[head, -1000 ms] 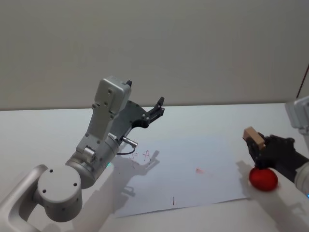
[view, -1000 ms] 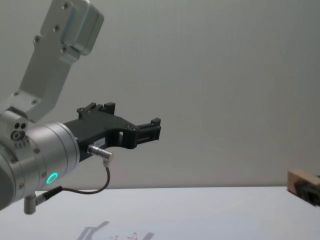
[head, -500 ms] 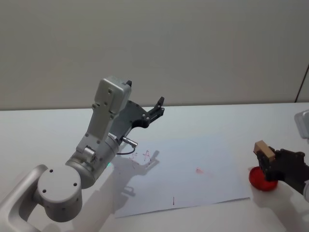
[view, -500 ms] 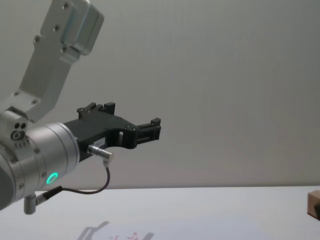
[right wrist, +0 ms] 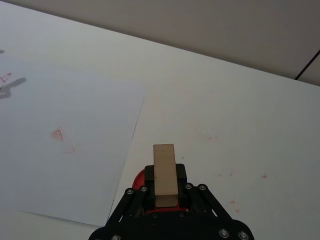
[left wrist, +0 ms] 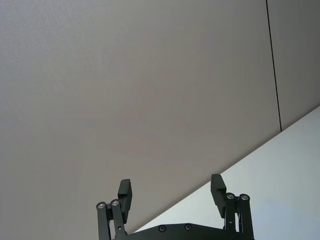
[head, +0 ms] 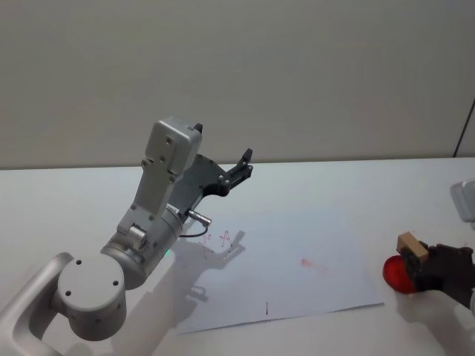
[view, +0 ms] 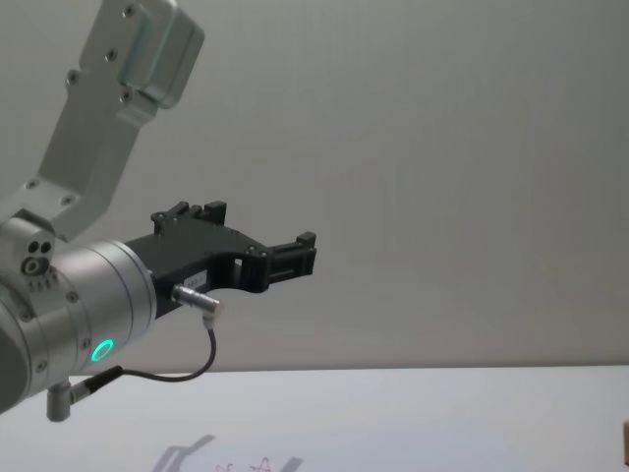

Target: Use the one hand to pick up the stamp and affix it onto the A4 paper.

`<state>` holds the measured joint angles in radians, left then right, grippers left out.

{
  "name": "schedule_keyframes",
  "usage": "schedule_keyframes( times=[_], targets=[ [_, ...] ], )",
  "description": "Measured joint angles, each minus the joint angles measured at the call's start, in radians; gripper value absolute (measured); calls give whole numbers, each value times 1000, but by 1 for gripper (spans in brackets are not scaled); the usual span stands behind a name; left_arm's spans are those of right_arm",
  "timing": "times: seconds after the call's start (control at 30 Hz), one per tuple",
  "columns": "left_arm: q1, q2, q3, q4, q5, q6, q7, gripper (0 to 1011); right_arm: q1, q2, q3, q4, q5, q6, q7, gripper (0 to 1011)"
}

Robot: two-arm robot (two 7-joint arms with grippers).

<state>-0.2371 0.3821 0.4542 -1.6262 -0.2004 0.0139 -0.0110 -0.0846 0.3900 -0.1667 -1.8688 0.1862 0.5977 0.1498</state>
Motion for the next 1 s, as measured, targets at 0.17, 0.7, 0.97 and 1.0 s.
schedule_keyframes(
  times=[0.17, 0.7, 0.97, 1.0],
  targets=[
    [0, 0, 0, 0, 0, 0, 0, 1001, 0, -3, -2, 10, -5, 17, 6, 217],
    [0, 0, 0, 0, 0, 0, 0, 1001, 15, -20, -15, 42, -28, 36, 23, 235],
    [0, 0, 0, 0, 0, 0, 0, 1001, 20, -25, -18, 51, -34, 40, 27, 495],
    [0, 0, 0, 0, 0, 0, 0, 1001, 20, -25, -18, 51, -34, 41, 27, 520]
  ],
)
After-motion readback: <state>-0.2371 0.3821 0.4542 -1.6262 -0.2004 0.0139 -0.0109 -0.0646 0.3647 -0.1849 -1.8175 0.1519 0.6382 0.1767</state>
